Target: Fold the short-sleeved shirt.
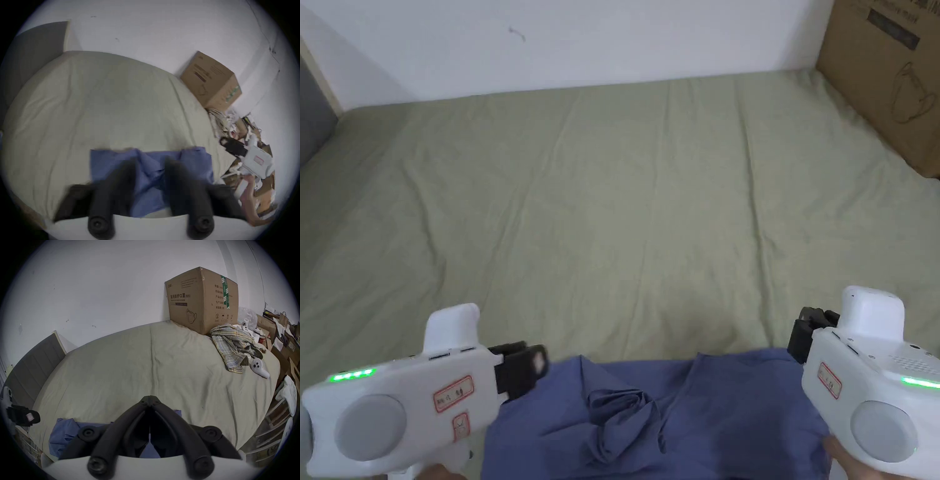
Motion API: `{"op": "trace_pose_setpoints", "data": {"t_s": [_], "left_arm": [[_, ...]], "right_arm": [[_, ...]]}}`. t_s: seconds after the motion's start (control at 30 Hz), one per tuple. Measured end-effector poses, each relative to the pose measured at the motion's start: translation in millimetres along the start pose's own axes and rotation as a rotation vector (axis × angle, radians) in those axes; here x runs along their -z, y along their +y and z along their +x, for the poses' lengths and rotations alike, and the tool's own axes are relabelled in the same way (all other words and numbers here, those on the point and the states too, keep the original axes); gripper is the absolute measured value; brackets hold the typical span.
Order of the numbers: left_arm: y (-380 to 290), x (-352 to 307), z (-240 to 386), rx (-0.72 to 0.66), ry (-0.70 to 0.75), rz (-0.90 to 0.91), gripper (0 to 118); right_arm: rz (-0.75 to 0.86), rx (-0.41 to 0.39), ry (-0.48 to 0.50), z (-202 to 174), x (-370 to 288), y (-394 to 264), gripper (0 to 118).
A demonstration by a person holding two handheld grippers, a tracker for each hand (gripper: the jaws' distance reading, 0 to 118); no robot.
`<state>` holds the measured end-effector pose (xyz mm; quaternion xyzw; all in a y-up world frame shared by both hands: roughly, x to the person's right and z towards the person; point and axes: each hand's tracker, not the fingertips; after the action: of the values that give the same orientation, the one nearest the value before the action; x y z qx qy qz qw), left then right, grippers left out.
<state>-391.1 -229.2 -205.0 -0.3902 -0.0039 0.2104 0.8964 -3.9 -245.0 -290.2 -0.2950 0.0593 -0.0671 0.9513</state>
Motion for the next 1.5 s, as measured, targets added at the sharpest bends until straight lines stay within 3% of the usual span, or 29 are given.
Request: {"op": "trace_pose_setpoints", "data": {"t_s": [0.03, 0.27, 0.4, 0.53, 0.77, 0.9, 1.5], "left_arm": [[-4.6, 7.6, -2.5, 0.019, 0.057, -0.039, 3], [-49.3, 74.2, 1.5, -0.012, -0.057, -0.227, 3], [-60.4, 95.7, 14.1, -0.001, -0.024, -0.273, 3], [-56.8, 106.2, 15.6, -0.099, -0.088, -0.253, 3], [-45.5, 121.7, 49.6, 0.020, -0.087, -0.240, 3], [-58.8, 118.6, 66.9, 0.083, -0.137, -0.264, 3], [-77.5, 69.4, 96.6, 0.125, -0.287, -0.282, 3]], "right_arm": [[0.000, -0.006, 0.006, -0.8, -0.4, -0.1, 1], [-0.008, -0.014, 0.011, -1.5, -1.0, -2.1, 1], [-0.012, -0.009, 0.003, 4.8, -0.6, -1.4, 1], [-0.015, -0.004, -0.005, 10.4, -0.5, -1.0, 1], [-0.033, 0.010, -0.015, 17.9, 2.8, -3.5, 1], [-0.039, 0.012, -0.014, 19.2, 3.5, -4.0, 1], [-0.035, 0.008, 0.005, 16.4, -3.6, 0.9, 1]]}}
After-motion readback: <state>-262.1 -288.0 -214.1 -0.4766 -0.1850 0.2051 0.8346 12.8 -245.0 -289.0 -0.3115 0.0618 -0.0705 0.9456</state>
